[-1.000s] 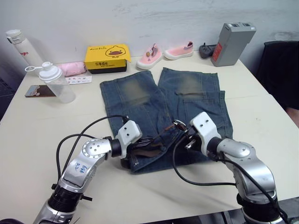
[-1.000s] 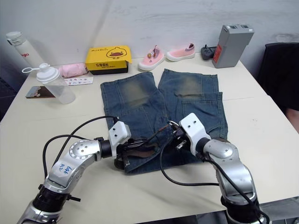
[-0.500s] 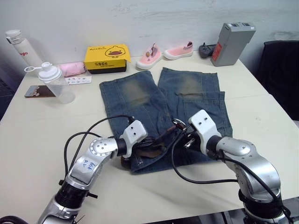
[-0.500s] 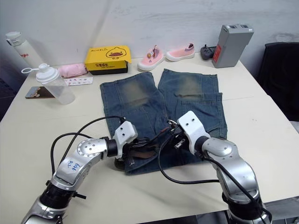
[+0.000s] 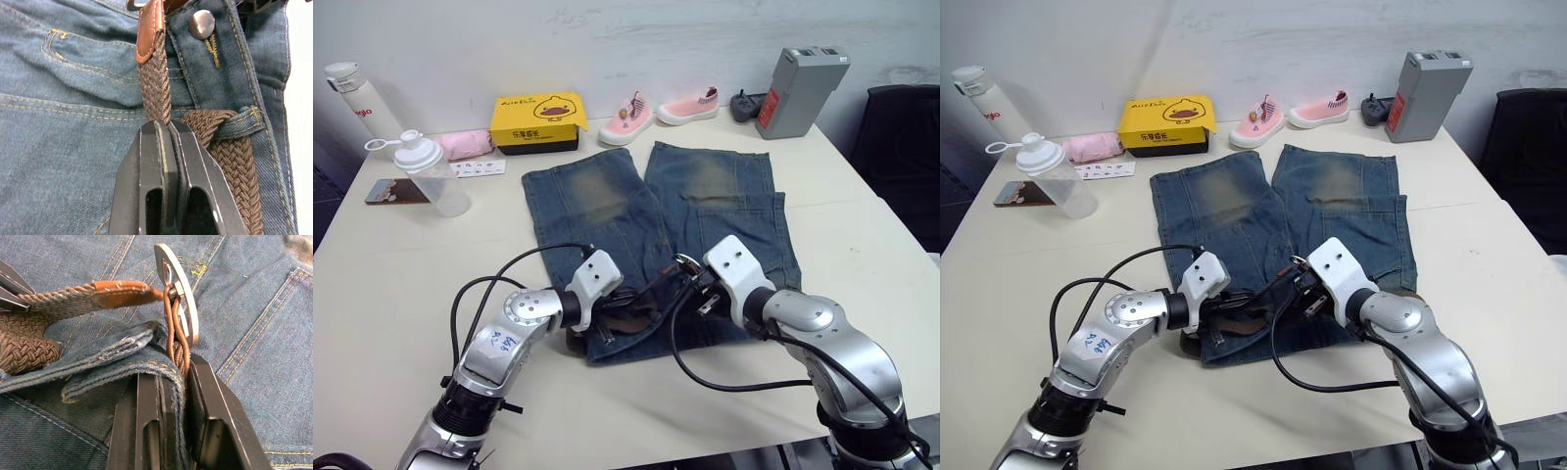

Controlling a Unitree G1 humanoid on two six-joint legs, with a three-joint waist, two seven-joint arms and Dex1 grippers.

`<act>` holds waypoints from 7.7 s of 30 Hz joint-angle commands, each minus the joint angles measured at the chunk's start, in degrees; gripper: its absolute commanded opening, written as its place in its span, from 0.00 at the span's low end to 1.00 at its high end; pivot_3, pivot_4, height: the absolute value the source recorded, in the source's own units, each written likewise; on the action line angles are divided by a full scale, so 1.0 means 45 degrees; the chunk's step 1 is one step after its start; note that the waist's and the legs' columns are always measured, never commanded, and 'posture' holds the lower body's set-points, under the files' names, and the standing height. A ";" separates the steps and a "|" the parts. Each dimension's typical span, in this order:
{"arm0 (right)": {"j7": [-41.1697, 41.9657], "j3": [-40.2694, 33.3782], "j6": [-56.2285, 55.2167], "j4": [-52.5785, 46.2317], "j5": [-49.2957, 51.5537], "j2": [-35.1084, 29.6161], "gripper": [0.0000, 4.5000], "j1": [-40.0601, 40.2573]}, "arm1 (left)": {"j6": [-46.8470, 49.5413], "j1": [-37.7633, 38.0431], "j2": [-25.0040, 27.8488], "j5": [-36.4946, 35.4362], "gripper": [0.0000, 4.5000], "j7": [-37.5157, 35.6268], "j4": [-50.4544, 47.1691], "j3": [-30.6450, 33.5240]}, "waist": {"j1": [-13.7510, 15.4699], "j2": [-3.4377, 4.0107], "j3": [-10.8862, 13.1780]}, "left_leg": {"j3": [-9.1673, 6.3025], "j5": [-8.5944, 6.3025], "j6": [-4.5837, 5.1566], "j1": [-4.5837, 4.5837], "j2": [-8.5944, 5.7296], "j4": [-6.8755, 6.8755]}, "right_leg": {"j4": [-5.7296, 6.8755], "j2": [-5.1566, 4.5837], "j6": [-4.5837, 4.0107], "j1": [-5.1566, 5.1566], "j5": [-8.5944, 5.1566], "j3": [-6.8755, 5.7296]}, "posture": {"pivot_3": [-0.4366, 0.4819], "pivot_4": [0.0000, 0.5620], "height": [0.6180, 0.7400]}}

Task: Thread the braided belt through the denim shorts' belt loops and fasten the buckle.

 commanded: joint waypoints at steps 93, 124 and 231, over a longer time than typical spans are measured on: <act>0.4546 0.1905 -1.5519 0.4580 -0.6168 -0.6677 0.27 -0.0915 | -0.5971 -0.2296 -0.1910 0.3663 0.00 0.0161 0.2520 -0.2227 | 0.0070 -0.0089 0.0089 | 0.0051 0.0043 -0.0003 -0.0001 -0.0002 0.0010 | -0.0072 -0.0005 0.0075 0.0031 0.0043 0.0010 | 0.48 0.27 1.00; 0.3987 -0.2681 -1.1951 0.2712 -0.5315 -0.4551 0.00 0.0618 | -0.7409 -0.2722 0.0682 0.2283 0.16 -0.3261 0.8770 0.0138 | 0.0088 -0.0057 0.0034 | 0.0047 0.0043 0.0003 0.0001 -0.0012 0.0010 | -0.0050 -0.0011 0.0065 0.0033 0.0044 -0.0003 | 0.48 0.27 1.00; 0.1830 -0.0269 -0.2779 -0.1452 0.0310 -0.1968 0.01 0.2251 | -0.2903 0.1083 -0.1026 -0.2981 0.02 -0.0995 0.0040 0.2025 | 0.0023 -0.0062 -0.0017 | 0.0008 0.0013 0.0029 -0.0011 -0.0011 0.0010 | -0.0045 -0.0016 0.0034 0.0022 0.0028 -0.0007 | 0.48 0.27 1.00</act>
